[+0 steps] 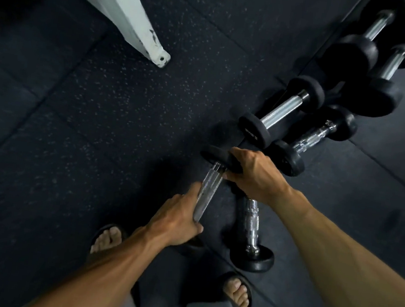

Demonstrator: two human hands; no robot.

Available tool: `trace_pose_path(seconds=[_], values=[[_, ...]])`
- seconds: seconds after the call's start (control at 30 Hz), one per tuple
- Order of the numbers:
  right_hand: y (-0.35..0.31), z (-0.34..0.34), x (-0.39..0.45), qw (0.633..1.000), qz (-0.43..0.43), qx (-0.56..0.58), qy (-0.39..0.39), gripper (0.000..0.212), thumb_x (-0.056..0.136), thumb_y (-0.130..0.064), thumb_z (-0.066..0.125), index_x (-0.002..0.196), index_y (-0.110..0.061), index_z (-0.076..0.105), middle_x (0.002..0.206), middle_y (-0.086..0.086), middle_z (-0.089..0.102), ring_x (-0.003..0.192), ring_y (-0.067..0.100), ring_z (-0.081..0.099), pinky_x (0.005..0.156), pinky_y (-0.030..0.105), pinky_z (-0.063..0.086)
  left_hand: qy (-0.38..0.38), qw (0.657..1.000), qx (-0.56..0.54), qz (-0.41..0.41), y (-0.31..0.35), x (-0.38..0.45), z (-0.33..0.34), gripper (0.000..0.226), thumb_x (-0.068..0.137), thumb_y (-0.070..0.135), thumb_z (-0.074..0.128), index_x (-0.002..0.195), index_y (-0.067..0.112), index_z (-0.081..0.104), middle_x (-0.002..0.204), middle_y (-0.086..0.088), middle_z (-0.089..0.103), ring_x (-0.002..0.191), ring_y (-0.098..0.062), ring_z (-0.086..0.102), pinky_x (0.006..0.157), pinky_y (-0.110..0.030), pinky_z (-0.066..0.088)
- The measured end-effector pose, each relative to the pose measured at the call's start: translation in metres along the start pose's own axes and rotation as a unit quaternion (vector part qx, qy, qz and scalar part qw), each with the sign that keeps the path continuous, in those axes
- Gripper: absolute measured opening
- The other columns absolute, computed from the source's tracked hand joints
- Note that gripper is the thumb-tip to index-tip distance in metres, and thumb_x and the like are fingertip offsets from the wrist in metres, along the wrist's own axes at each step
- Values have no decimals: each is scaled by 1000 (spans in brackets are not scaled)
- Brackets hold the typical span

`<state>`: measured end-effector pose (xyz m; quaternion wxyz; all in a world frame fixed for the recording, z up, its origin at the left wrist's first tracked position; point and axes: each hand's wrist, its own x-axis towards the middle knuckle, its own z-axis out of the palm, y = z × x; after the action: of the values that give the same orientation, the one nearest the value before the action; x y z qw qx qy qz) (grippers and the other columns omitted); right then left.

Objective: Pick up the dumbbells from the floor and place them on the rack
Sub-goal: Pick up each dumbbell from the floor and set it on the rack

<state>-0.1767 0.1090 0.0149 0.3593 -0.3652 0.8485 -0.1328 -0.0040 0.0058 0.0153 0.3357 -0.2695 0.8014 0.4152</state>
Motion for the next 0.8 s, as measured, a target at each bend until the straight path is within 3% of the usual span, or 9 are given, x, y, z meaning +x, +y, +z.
trace_pose_path(seconds=[0.13,0.3,0.5,0.63,0.8], values=[[-48,-64,-35,999,-33,-19,12,27,83,-36,70,97,-17,56,89,7,66,84,31,64,69,34,45,16,1000,-13,-11,41,-68,-44,92,75,23,79,144,32,18,128,-2,57,113,-24,58,95,-34,48],[-131,-170,-80,996,-86,-18,-5,25,82,-32,71,101,-20,60,88,-1,66,87,25,63,79,39,50,52,998,-40,-11,99,-171,-116,76,75,21,77,132,27,28,108,-4,64,100,-26,61,89,-36,50],[-247,-278,-109,981,-179,-69,-5,23,84,-36,67,99,-21,59,88,-1,66,86,24,62,77,40,50,120,988,-93,-11,140,-282,-204,89,76,25,78,141,34,18,128,-4,57,112,-22,55,92,-31,46],[-327,-330,-113,970,-219,-102,-7,20,83,-34,66,86,-21,52,85,2,64,82,29,61,70,39,49,177,978,-110,-17,146,-332,-259,84,74,26,80,137,30,24,120,-4,60,101,-21,59,86,-30,48],[-421,-381,-102,952,-266,-151,-8,26,82,-30,69,102,-16,60,91,1,66,90,26,61,75,36,46,215,967,-131,-28,140,-372,-332,78,73,28,81,130,30,28,103,0,61,88,-16,62,79,-32,53]])
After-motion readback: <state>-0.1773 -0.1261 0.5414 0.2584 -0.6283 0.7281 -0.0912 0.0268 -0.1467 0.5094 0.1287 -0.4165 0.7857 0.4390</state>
